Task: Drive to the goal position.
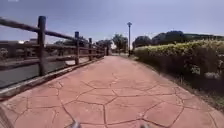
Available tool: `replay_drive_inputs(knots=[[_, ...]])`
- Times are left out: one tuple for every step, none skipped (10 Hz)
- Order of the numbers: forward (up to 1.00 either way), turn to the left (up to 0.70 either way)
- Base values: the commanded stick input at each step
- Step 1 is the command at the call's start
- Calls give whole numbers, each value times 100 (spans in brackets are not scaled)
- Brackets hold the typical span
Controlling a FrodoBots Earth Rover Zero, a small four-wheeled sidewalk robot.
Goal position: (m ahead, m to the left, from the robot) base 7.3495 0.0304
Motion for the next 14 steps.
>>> replay_drive_inputs(knots=[[85,0],[85,0],[85,0],[85,0],[85,0],[85,0],[85,0],[85,0],[85,0],[85,0],[85,0],[85,0],[85,0],[85,0]])
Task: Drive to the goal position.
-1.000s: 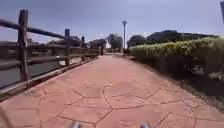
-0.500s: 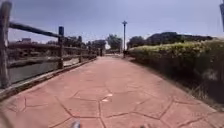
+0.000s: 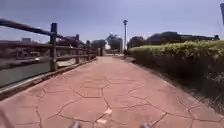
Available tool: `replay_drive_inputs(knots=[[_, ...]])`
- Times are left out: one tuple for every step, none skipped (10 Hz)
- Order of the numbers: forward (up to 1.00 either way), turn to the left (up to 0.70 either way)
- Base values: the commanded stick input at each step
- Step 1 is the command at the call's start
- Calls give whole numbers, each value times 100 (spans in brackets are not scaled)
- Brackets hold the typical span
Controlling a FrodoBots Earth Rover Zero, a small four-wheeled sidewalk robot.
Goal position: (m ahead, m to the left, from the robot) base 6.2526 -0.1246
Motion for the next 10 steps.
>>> replay_drive_inputs(knots=[[85,0],[85,0],[85,0],[85,0],[85,0],[85,0],[85,0],[85,0],[85,0],[85,0]])
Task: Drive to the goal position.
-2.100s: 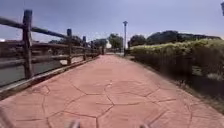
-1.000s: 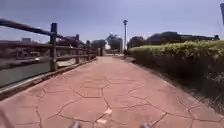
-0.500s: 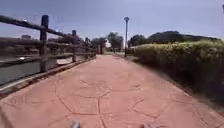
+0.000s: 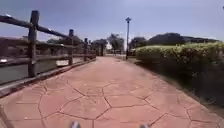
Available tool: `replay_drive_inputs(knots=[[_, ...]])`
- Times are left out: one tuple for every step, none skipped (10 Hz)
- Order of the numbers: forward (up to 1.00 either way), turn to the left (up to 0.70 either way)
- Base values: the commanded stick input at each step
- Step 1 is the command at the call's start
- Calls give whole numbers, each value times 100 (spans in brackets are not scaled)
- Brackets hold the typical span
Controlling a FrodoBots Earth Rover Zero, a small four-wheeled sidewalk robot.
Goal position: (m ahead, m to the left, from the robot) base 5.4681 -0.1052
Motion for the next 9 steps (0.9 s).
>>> replay_drive_inputs(knots=[[85,0],[85,0],[85,0],[85,0],[85,0],[85,0],[85,0],[85,0],[85,0]])
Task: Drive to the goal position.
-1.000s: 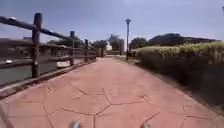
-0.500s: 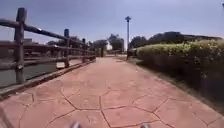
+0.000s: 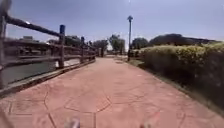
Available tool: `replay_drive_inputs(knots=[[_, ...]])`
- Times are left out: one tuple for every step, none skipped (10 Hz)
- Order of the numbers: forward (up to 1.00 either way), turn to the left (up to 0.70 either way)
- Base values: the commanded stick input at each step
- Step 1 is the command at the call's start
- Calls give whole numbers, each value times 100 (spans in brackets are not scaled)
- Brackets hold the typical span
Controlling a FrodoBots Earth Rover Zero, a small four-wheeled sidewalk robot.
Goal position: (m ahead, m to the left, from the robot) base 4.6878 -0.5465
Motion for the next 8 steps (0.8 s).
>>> replay_drive_inputs(knots=[[85,0],[85,0],[85,0],[85,0],[85,0],[85,0],[85,0],[85,0]])
